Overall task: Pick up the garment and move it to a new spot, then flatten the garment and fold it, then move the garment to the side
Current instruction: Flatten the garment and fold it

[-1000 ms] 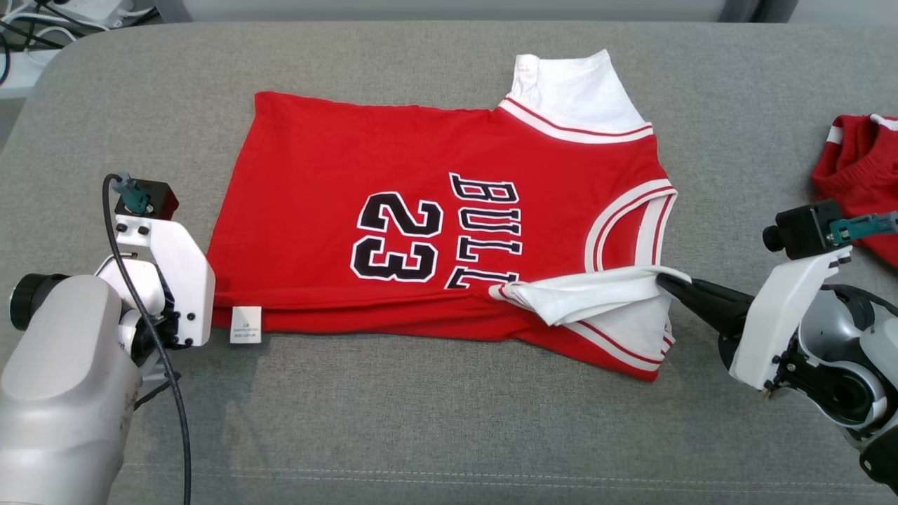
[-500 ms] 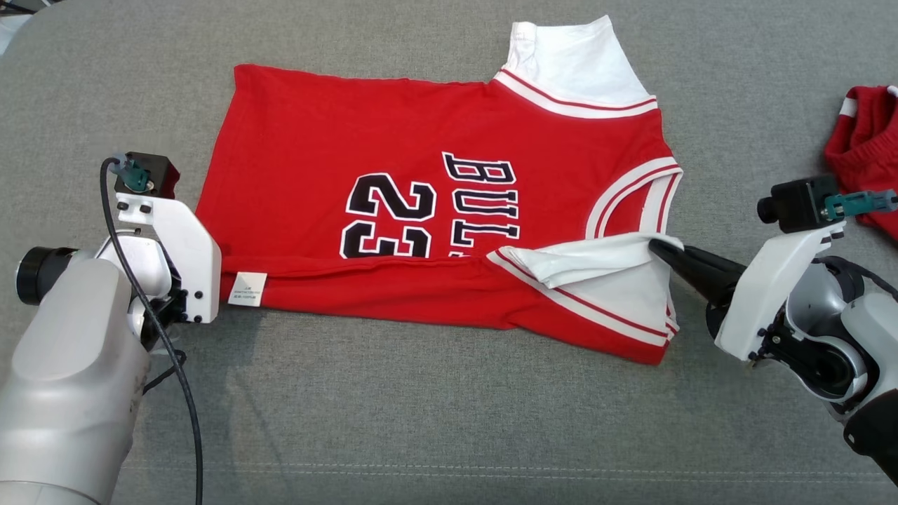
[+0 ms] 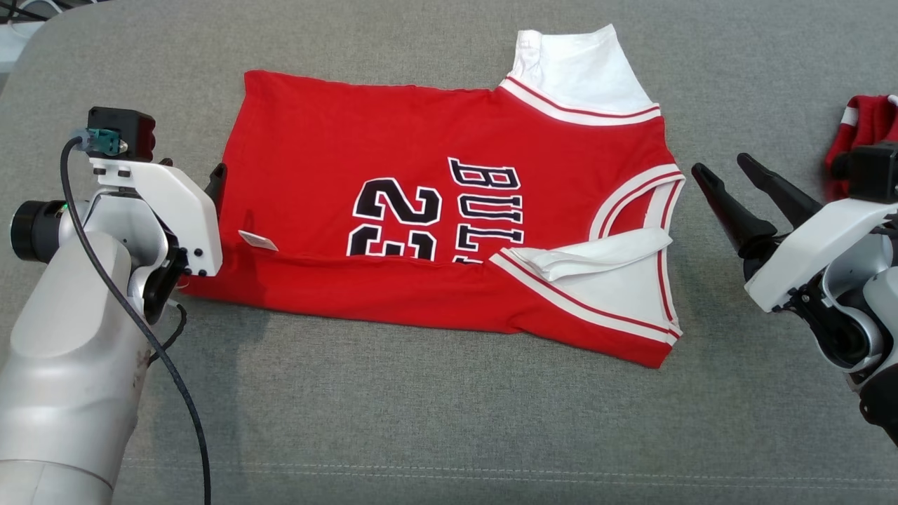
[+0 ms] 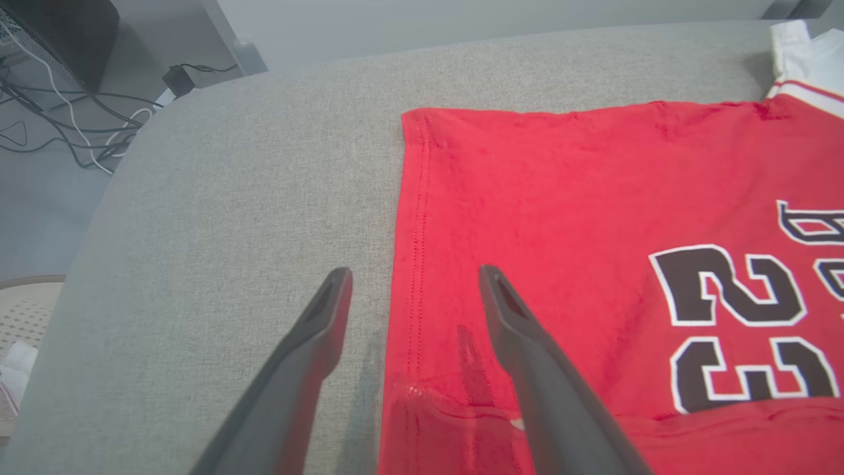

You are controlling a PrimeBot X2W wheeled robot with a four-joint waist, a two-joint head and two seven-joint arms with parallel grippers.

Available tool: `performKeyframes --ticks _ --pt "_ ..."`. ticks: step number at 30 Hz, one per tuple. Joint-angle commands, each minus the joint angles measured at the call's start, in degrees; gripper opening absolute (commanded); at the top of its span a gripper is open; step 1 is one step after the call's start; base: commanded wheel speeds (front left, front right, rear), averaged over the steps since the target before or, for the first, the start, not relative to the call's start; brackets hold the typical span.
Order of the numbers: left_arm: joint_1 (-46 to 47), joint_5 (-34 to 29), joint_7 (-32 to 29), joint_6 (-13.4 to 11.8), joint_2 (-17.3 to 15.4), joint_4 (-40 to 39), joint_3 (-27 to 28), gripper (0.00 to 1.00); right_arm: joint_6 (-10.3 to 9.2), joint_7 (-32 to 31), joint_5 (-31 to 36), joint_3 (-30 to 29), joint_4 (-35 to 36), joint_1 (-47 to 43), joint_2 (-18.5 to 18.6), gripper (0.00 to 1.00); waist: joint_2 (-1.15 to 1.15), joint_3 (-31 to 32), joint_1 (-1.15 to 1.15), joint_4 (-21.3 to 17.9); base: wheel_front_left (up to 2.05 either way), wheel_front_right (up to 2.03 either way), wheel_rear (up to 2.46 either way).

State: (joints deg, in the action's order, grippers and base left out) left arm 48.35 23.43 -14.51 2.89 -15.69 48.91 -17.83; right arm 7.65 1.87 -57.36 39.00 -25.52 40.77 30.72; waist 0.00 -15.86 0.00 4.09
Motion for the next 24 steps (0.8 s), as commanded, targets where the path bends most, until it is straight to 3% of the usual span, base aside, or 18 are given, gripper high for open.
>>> performKeyframes --ticks 1,14,24 --pt "0.37 0.3 0.66 -0.6 -2.82 -1.13 1.75 1.0 -0.16 1.0 0.67 -0.03 0.62 -1.0 0.28 1.0 0.0 0.31 0.0 0.05 0.0 0.0 0.0" --pt "-11.09 3.58 12.69 -0.6 -0.69 -0.23 3.74 1.0 -0.16 6.0 1.26 0.16 1.02 -12.27 -2.21 1.0 0.0 4.96 0.0 0.23 0.0 0.0 0.0" --pt "-17.86 6.2 17.33 -1.17 1.73 -0.08 4.93 1.0 -0.16 5.81 -0.45 0.12 1.65 -21.59 -5.59 1.0 0.0 6.21 0.0 0.23 0.0 0.0 0.0"
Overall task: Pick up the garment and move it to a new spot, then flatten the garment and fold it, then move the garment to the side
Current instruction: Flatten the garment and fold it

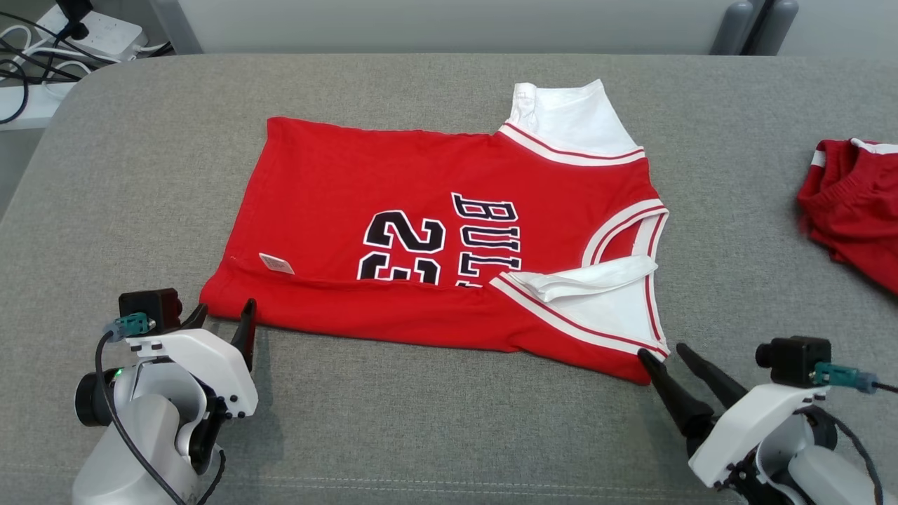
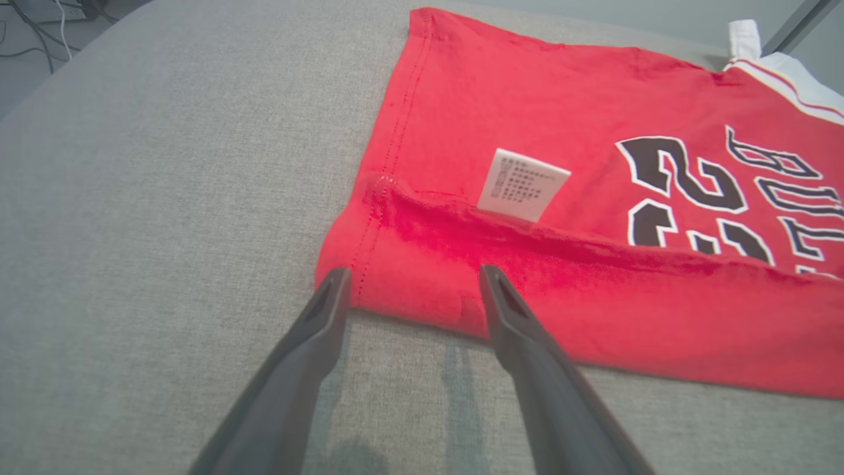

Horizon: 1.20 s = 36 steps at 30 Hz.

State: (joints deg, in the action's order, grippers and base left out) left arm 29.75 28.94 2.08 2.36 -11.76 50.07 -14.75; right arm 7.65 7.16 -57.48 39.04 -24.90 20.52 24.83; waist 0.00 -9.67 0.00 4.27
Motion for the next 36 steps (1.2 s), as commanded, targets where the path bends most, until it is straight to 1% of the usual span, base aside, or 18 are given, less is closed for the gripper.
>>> performKeyframes --ticks 1,10,19,26,27,28,29,31,33,36 --pt "0.54 0.8 0.84 -0.68 -2.06 -1.25 1.84 1.0 -0.16 0.38 -0.41 0.18 0.85 -2.06 -0.07 1.0 0.0 0.08 0.0 0.11 0.0 0.0 0.0" --pt "0.65 0.63 0.9 -0.87 -1.87 -1.59 0.83 1.0 -0.16 -0.42 -0.21 0.05 -1.95 -3.71 -2.78 1.0 0.0 0.2 0.0 0.83 0.0 0.0 0.0" --pt "0.79 0.76 1.0 -0.63 -1.77 -1.9 0.0 1.0 -0.16 0.06 -0.18 -1.55 -5.54 -2.93 -4.69 1.0 0.0 -0.38 0.0 2.07 0.0 0.0 0.0" --pt "1.08 1.07 1.04 -0.65 -1.78 -2.12 -0.23 1.0 -0.16 0.0 -0.52 -1.63 -6.32 -1.51 -6.29 1.0 0.0 -1.32 0.0 2.37 0.0 0.0 0.0" --pt "1.16 1.11 1.04 -0.64 -1.76 -2.15 -0.28 1.0 -0.16 -0.07 -0.53 -1.44 -6.33 -1.2 -6.5 0.97 0.0 -1.51 0.0 2.39 0.0 0.0 0.0" --pt "1.25 1.15 1.01 -0.64 -1.74 -2.18 -0.35 1.0 -0.16 -0.12 -0.59 -1.25 -6.31 -0.89 -6.73 0.88 0.0 -1.72 0.0 2.42 0.0 0.0 0.0" --pt "1.36 1.2 1.0 -0.64 -1.7 -2.19 -0.4 1.0 -0.16 -0.13 -0.7 -1.1 -6.26 -0.63 -6.91 0.58 0.0 -1.9 0.0 2.44 0.0 0.0 0.0" --pt "1.58 1.31 1.05 -0.66 -1.67 -2.13 -0.45 1.0 -0.16 -0.08 -0.8 -0.81 -6.2 -0.25 -6.99 0.33 0.0 -2.23 0.0 2.46 0.0 0.0 0.0" --pt "1.91 1.61 1.16 -0.51 -1.62 -2.05 -0.37 1.0 -0.16 -0.04 -0.88 -0.49 -6.08 0.01 -6.81 0.0 0.0 -2.45 0.0 2.42 0.0 0.0 0.0" --pt "2.39 2.48 1.43 -0.41 -1.78 -1.61 0.32 1.0 -0.16 -0.04 -1.01 0.0 -5.93 0.3 -6.19 0.0 0.0 -2.72 0.0 2.19 0.0 0.0 0.0"
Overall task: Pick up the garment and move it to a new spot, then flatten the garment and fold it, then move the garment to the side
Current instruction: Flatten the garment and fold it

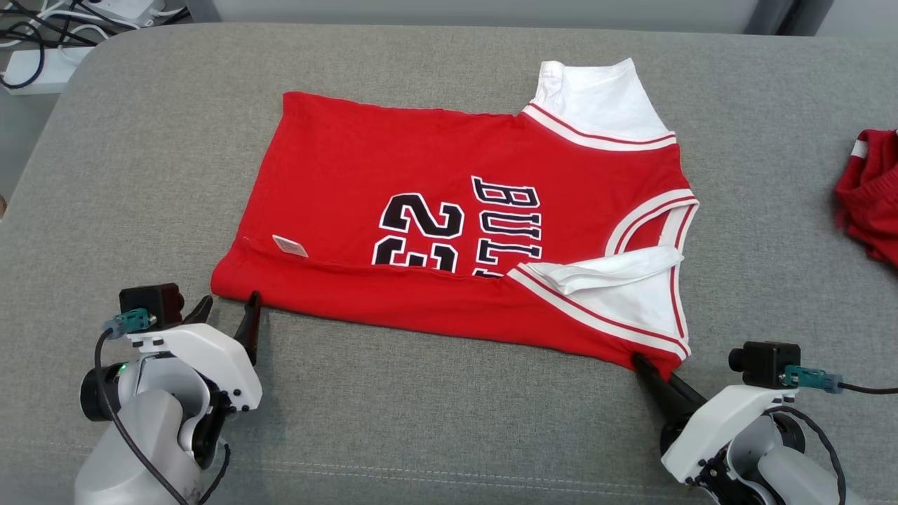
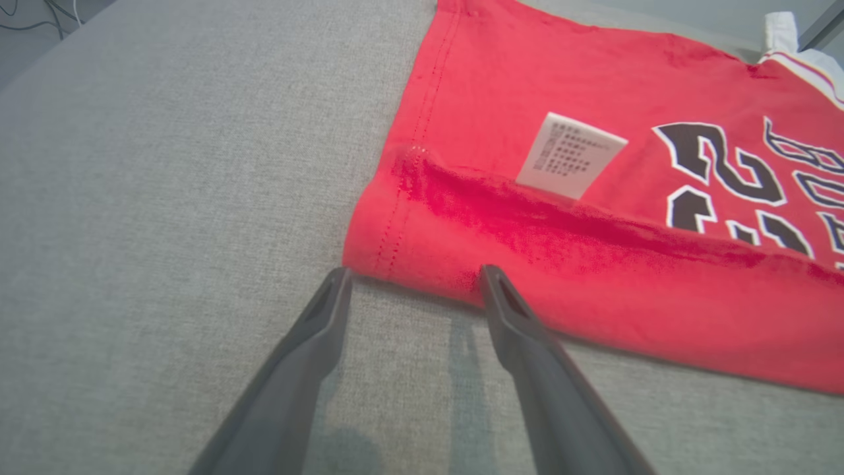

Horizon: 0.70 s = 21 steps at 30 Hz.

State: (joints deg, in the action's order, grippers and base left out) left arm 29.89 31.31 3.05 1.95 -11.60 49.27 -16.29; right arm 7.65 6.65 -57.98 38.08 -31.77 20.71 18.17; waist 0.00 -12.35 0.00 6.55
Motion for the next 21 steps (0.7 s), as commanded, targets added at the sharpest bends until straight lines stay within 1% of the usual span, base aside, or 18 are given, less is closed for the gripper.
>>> performKeyframes --ticks 1,4,11,18,19,20,21 --pt "2.45 0.22 0.52 0.07 -2.19 -0.53 1.95 1.0 -0.16 0.47 -0.58 1.1 0.99 0.21 0.62 0.0 0.0 -0.16 0.0 -0.23 0.0 0.0 0.0" --pt "3.01 1.82 0.56 0.4 -2.27 0.52 3.2 1.0 -0.16 0.47 -0.57 1.67 1.09 0.64 0.88 0.0 0.0 -0.55 0.0 -0.77 0.0 0.0 0.0" --pt "4.08 8.13 1.01 2.58 -1.1 2.88 7.6 1.0 -0.16 0.62 -0.96 3.03 1.03 1.31 1.0 0.0 0.0 -1.18 0.0 -1.86 0.0 0.0 0.0" --pt "5.24 12.28 0.97 3.57 -0.56 6.74 10.32 1.0 -0.16 1.46 -0.92 4.28 0.7 2.37 1.38 0.0 0.0 -1.55 0.0 -2.79 0.0 0.0 0.0" --pt "5.43 13.15 1.06 3.7 -0.31 7.17 10.97 0.98 -0.16 1.57 -0.94 4.4 0.72 2.51 1.39 0.0 0.0 -1.6 0.0 -2.9 0.0 0.0 0.0" --pt "5.63 13.96 1.07 3.89 -0.1 7.56 11.49 0.77 -0.16 1.66 -0.87 4.57 0.75 2.67 1.43 0.0 0.0 -1.63 0.0 -3.02 0.0 0.0 0.0" --pt "5.82 14.68 0.94 4.13 0.11 7.9 11.86 0.44 -0.16 1.78 -0.92 4.69 0.81 2.79 1.43 0.0 0.0 -1.67 0.0 -3.13 0.0 0.0 0.0"
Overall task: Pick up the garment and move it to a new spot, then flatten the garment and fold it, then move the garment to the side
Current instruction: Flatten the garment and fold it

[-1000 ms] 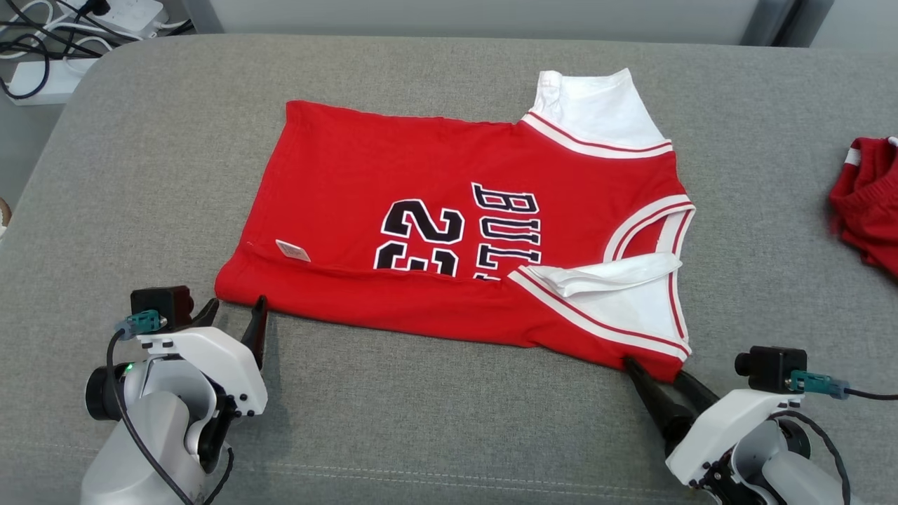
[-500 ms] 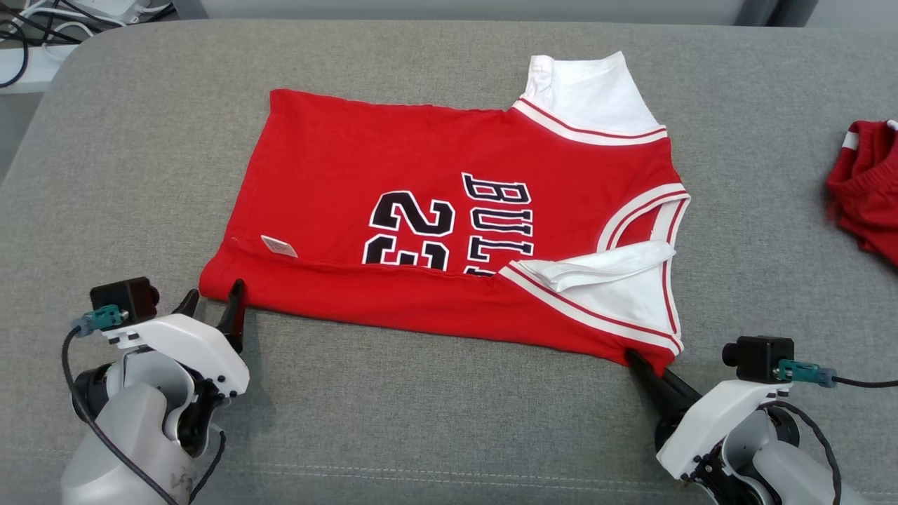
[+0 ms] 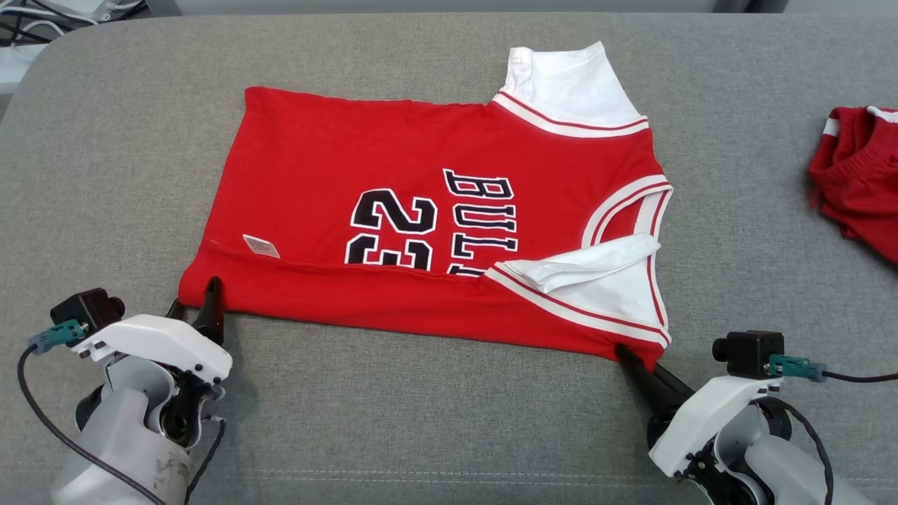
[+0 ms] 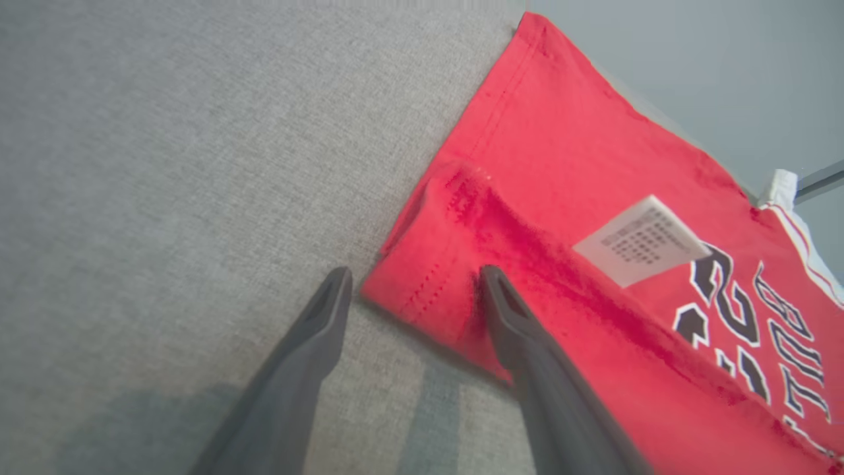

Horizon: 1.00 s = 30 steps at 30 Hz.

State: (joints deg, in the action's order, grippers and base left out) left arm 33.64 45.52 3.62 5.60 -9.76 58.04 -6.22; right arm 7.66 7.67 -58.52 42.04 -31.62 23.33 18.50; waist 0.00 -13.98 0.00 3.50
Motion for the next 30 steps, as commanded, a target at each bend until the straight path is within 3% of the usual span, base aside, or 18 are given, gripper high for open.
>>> performKeyframes --ticks 1,15,30 --pt "2.27 1.31 0.28 0.73 -1.42 -0.65 2.22 0.0 -0.17 0.9 -0.44 0.81 0.72 0.27 1.11 0.0 0.0 -0.08 0.0 -0.18 0.0 0.0 0.0" --pt "1.63 4.18 1.04 1.8 -1.77 0.2 1.64 0.0 -0.17 1.18 -2.14 1.09 1.2 1.28 3.58 0.0 0.0 0.99 0.0 0.24 0.0 0.0 0.0" --pt "-2.45 5.62 1.99 1.87 0.84 2.47 -0.26 0.0 -0.17 -1.93 -4.12 2.45 3.5 0.0 5.91 0.0 0.0 4.82 0.0 1.42 0.0 0.0 0.0"
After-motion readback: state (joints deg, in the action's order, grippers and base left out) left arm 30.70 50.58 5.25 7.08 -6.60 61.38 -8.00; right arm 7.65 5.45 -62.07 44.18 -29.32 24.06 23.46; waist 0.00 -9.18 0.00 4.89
